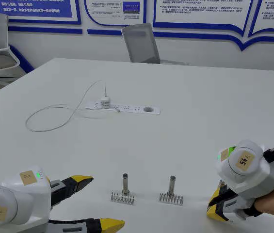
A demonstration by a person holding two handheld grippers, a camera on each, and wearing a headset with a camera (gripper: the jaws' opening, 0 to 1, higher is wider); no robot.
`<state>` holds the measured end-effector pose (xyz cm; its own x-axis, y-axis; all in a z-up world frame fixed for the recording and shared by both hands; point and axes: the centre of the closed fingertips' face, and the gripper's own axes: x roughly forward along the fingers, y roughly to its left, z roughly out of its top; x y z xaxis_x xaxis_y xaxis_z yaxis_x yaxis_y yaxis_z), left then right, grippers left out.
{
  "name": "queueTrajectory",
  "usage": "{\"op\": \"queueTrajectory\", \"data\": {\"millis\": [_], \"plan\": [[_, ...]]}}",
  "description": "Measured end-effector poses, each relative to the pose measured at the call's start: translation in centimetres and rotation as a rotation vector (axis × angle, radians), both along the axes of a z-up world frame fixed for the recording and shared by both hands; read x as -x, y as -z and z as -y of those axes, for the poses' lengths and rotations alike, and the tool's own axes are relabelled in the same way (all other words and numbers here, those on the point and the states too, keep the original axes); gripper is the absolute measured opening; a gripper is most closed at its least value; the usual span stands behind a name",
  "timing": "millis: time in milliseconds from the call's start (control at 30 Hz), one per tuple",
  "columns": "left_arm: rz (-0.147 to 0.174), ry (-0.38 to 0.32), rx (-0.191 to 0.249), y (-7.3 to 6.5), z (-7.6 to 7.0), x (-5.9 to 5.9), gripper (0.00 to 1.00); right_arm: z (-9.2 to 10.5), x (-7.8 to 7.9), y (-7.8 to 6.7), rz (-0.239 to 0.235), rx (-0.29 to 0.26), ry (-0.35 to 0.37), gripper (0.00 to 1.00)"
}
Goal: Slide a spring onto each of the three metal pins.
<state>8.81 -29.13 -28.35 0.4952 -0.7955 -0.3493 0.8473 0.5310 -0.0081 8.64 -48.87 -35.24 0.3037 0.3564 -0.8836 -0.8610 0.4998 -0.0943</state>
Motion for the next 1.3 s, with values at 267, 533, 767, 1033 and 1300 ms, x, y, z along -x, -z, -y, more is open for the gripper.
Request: {"op": "queueTrajectory", "data": {"millis": [267,533,767,1033,1300], "plan": [[-0.004,-0.002,0.002,0.2,0.0,0.0,0.73,0.1,-0.2,0.2,-0.021,0.025,-0.027,0.12],[-0.007,-0.006,0.001,0.4,-0.2,-0.1,0.73,0.1,-0.2,0.2,-0.036,0.028,-0.037,0.12],[-0.008,-0.003,0.003,0.4,0.0,-0.1,0.73,0.0,-0.2,0.1,-0.024,0.017,-0.028,0.12],[-0.007,-0.002,0.002,0.4,0.0,-0.1,0.73,-0.2,-0.1,-0.9,-0.002,-0.021,-0.007,0.12],[-0.002,0.002,0.004,0.2,0.2,-0.1,0.73,-0.1,-0.1,-1.7,0.019,-0.046,0.013,0.12]]}}
